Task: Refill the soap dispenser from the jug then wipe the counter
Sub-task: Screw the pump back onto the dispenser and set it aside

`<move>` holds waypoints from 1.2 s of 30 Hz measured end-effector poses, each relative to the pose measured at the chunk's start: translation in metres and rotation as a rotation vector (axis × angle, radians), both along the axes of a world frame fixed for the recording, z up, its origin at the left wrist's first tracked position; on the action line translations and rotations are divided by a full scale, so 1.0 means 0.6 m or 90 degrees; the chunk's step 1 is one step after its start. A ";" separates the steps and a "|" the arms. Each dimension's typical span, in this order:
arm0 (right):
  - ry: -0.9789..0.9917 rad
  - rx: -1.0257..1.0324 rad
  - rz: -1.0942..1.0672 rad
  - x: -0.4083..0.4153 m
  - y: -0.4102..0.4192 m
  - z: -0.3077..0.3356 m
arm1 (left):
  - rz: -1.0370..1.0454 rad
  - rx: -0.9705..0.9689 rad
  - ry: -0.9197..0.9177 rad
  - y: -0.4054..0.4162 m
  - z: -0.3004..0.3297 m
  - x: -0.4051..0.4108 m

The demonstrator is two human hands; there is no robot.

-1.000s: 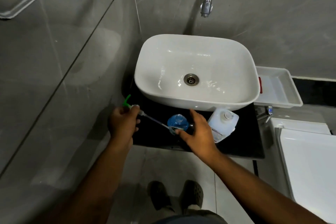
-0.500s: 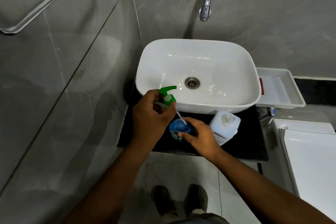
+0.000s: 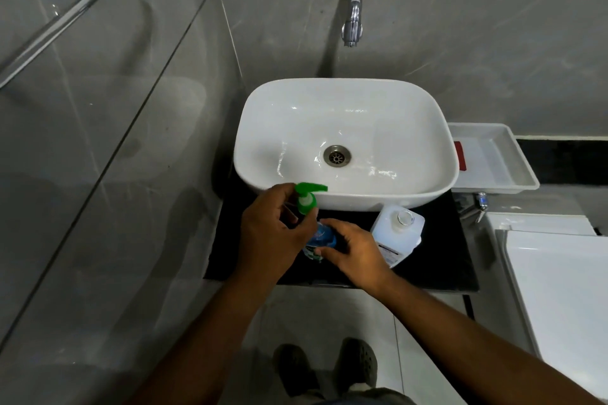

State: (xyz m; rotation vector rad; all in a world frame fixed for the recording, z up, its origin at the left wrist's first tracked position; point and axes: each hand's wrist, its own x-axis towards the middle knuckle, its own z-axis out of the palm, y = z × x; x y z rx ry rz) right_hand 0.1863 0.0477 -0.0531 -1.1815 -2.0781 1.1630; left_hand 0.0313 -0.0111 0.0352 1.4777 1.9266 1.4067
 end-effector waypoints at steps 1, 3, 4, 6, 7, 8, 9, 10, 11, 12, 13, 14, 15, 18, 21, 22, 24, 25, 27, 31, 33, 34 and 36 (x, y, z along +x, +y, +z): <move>0.004 -0.002 0.003 0.000 0.000 -0.001 | -0.016 -0.025 0.008 -0.001 -0.015 0.003; 0.018 -0.005 0.004 0.001 -0.001 -0.002 | -0.053 -0.064 0.043 -0.005 -0.041 0.008; 0.025 -0.006 0.003 0.002 -0.002 -0.002 | -0.067 -0.080 0.045 -0.006 -0.051 0.009; 0.026 -0.005 0.005 0.002 -0.003 -0.002 | -0.074 -0.104 0.019 -0.004 -0.064 0.007; 0.027 -0.004 0.007 0.001 -0.003 -0.002 | -0.074 -0.110 0.018 -0.002 -0.069 0.005; 0.030 -0.005 0.009 0.002 -0.002 -0.002 | -0.076 -0.111 0.031 0.001 -0.073 0.004; 0.033 -0.006 0.011 0.002 -0.002 -0.002 | -0.083 -0.111 0.042 0.002 -0.077 0.004; 0.036 -0.006 0.014 0.002 -0.001 -0.002 | -0.093 -0.112 0.043 0.002 -0.081 0.003; 0.037 -0.006 0.017 0.002 0.000 -0.001 | -0.101 -0.117 0.035 0.003 -0.085 0.003; 0.036 -0.006 0.020 0.002 0.000 -0.001 | -0.107 -0.124 0.023 0.003 -0.089 0.004; 0.034 -0.006 0.021 0.002 0.001 -0.001 | -0.108 -0.131 0.007 0.003 -0.094 0.004; 0.031 -0.005 0.021 0.002 0.001 -0.001 | -0.102 -0.141 -0.012 0.003 -0.098 0.006; 0.027 -0.002 0.021 0.002 0.002 -0.001 | -0.084 -0.154 -0.038 0.003 -0.102 0.010; 0.021 0.009 0.024 0.002 0.004 -0.002 | 0.022 -0.183 -0.121 0.004 -0.108 0.025; 0.019 0.008 0.026 0.001 0.004 -0.002 | 0.045 -0.176 -0.158 0.008 -0.111 0.032; 0.014 0.008 0.027 0.000 0.005 -0.003 | 0.031 -0.179 -0.174 0.009 -0.112 0.031; 0.010 0.009 0.026 0.000 0.006 -0.004 | -0.009 -0.189 -0.215 0.009 -0.115 0.027; 0.009 0.010 0.026 0.000 0.006 -0.003 | -0.025 -0.188 -0.231 0.009 -0.115 0.026; 0.009 0.010 0.031 0.001 0.007 -0.002 | -0.024 -0.181 -0.238 0.007 -0.113 0.029; 0.011 0.002 0.040 0.001 0.006 0.003 | 0.009 -0.161 -0.254 0.008 -0.109 0.031; 0.009 -0.002 0.037 0.000 0.005 0.006 | -0.025 -0.172 -0.276 0.011 -0.108 0.029; 0.009 -0.001 0.035 -0.001 0.005 0.008 | -0.041 -0.179 -0.292 0.013 -0.110 0.029; 0.009 0.006 0.037 -0.001 0.005 0.012 | -0.043 -0.179 -0.308 0.014 -0.114 0.031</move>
